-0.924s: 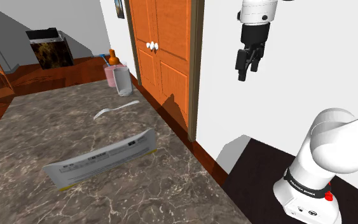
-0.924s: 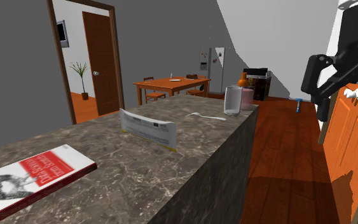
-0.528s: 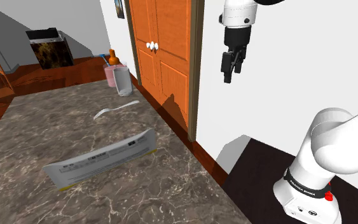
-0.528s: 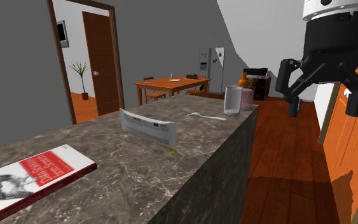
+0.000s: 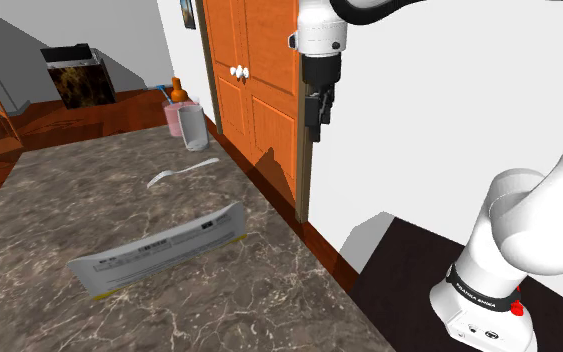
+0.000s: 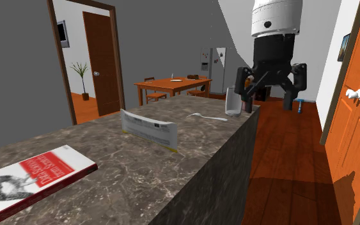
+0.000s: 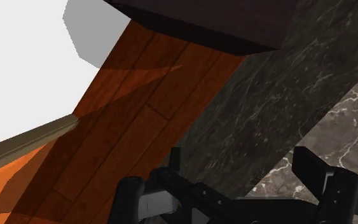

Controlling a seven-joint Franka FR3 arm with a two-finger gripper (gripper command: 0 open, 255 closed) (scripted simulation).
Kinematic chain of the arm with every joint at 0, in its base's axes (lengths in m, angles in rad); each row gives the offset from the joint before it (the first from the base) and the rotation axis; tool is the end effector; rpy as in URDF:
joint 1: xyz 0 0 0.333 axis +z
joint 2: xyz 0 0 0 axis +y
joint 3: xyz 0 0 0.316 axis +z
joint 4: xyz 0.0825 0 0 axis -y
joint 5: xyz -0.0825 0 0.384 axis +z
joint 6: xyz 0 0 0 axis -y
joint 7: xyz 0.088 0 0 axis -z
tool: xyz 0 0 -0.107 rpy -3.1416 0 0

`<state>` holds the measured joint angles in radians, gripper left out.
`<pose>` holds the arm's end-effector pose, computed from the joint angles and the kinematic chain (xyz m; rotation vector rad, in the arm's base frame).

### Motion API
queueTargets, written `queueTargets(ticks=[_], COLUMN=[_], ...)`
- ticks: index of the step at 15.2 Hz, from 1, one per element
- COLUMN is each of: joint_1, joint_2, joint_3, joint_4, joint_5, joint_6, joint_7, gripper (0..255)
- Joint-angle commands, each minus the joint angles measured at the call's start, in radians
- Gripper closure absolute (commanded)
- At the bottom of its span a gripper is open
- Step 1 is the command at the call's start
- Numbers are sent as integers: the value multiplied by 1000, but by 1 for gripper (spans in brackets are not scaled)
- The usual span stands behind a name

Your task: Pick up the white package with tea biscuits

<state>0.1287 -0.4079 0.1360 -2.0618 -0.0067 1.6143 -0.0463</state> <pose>0.4075 0.1195 0.5940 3.0421 0.4586 -0.0561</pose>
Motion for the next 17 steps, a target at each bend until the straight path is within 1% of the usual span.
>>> queueTargets(ticks=[1,9,17], joint_1=[19,94,178], joint_2=[61,286,501], joint_3=[16,94,180], joint_4=[49,239,454], joint_5=[1,-10,-53], joint_6=[16,60,63], joint_7=[-30,-128,-212], gripper=[0,0,0])
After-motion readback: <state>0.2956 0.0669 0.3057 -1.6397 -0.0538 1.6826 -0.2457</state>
